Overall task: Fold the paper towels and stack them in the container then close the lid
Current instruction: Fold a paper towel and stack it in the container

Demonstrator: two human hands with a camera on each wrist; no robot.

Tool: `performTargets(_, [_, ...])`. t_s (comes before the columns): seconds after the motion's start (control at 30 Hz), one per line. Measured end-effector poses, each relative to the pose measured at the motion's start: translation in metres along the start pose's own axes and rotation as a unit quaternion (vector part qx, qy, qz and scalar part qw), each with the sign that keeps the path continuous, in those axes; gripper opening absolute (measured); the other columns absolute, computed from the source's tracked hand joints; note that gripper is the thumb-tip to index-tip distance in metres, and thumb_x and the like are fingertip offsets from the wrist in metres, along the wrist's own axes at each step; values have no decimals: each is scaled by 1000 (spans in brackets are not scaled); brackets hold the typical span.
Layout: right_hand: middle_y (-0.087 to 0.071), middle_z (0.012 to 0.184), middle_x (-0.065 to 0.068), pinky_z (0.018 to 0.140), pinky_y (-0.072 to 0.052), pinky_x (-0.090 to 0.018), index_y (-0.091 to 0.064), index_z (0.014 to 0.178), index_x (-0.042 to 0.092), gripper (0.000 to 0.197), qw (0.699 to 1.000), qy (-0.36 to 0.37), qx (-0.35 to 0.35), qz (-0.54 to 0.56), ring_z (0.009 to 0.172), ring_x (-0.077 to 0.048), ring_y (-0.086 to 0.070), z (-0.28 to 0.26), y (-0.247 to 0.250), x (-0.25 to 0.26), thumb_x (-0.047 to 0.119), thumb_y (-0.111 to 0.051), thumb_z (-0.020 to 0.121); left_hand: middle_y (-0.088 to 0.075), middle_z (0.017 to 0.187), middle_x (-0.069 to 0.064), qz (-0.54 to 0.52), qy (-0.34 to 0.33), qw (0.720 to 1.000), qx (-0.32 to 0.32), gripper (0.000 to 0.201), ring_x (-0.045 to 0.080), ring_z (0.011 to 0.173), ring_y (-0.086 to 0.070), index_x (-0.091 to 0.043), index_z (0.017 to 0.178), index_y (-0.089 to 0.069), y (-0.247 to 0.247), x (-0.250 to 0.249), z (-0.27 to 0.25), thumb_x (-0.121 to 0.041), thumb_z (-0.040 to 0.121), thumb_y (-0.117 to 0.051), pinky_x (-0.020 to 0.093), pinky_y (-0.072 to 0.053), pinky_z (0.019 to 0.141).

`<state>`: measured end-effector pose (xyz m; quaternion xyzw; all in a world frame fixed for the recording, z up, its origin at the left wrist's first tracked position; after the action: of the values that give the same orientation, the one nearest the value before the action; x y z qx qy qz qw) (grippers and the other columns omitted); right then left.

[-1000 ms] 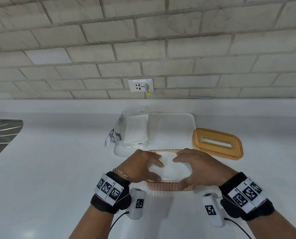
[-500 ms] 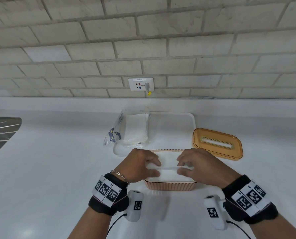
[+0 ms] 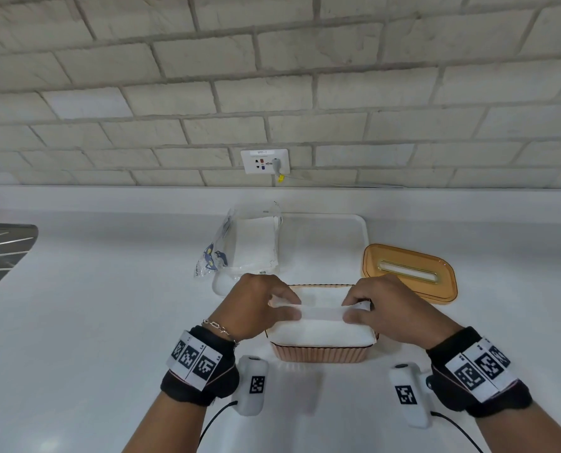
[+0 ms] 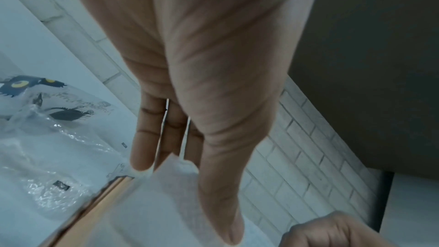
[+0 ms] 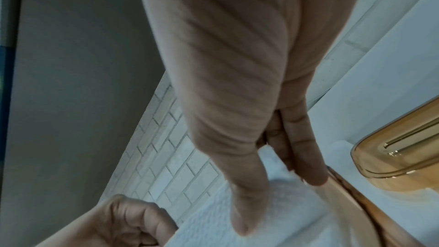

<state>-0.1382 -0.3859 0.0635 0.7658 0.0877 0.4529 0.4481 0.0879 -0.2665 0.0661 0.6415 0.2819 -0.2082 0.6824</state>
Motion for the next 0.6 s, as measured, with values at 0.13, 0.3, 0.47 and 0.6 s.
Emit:
performTargets(0.13, [-72,80,23,62,-44,-12,-81,94,29,6,999,6,-5,31,78,7,-63,4,7,2,34,-79,93,-77,84,-15,-8,0,1000,-20,12,-2,79,-63,-30,90,-85,0,-2,3,-37,81,-89,9,-43,71])
performTargets(0.3, [-63,68,41,63,-43,-7,-82,92,26,8,999,6,-2,40,69,13,-60,10,6,-5,33,-79,92,-76,84,-15,-24,23,999,-30,10,-5,74,-61,-29,89,-85,-7,3,7,-37,83,-87,13,-44,73])
performTargets(0.47, [-68,71,31,68,-38,-8,-85,95,29,12,998,-5,-46,46,75,11,-62,14,3,-13,36,-86,84,-68,78,-18,14,33,998,-42,10,0,74,-59,-28,90,-85,-10,9,11,-35,82,-87,24,-50,77])
performTargets(0.6, [-73,81,21,75,-39,-12,-86,92,32,14,996,20,-75,37,80,1,-66,14,3,-19,34,-90,79,-71,78,-15,50,7,996,-69,7,5,80,-58,-32,87,-85,-16,15,9,-35,81,-87,30,-51,76])
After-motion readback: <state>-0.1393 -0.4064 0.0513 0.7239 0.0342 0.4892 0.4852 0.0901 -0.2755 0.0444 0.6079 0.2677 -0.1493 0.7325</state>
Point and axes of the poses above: each hand's wrist, its own z-axis towards the middle knuckle, its own y-axis out of the back of the hand, x = y × z, the point moved 4 cm from there along z, towards the middle knuckle
